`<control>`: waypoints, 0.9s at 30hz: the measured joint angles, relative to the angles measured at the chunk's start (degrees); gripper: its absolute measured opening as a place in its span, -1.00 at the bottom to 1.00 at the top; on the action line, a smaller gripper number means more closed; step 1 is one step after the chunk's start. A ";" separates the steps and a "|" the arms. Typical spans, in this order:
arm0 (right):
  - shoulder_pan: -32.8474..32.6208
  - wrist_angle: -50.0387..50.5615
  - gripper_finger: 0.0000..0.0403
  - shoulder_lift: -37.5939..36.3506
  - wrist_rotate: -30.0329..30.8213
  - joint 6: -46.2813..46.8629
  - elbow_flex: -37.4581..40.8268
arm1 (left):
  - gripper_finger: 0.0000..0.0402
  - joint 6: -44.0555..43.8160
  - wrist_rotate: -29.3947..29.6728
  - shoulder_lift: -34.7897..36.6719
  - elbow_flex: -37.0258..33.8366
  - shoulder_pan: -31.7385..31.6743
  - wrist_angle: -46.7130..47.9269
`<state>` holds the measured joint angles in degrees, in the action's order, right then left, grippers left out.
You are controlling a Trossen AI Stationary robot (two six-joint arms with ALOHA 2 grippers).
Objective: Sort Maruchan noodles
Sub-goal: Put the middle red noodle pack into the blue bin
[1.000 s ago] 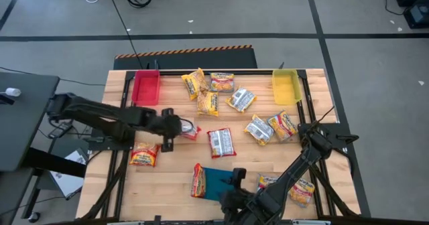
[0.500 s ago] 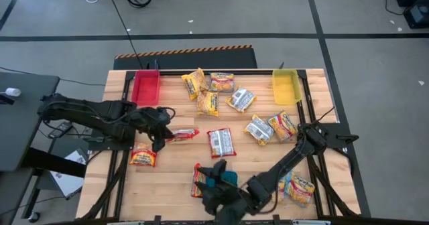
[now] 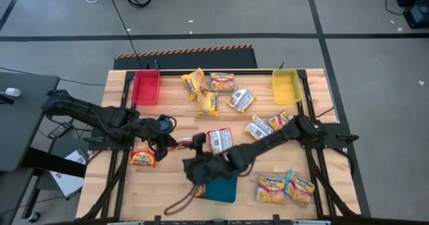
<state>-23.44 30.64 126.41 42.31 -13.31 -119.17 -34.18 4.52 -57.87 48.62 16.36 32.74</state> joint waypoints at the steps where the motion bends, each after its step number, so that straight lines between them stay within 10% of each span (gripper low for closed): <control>1: 0.92 0.38 0.54 0.00 -1.93 -0.08 0.00 | -0.95 -0.10 0.56 0.00 0.00 0.45 -0.24; 18: 8.63 5.88 0.32 0.02 -18.63 -0.41 0.04 | -0.94 -1.50 3.89 0.20 0.00 5.60 -3.46; 27: 9.22 5.34 -0.14 0.02 -22.25 -0.31 0.07 | -0.93 -1.36 4.84 0.42 0.00 5.64 -4.48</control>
<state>-14.22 35.98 126.43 20.05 -13.62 -119.11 -35.54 9.37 -57.45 48.62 22.00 28.26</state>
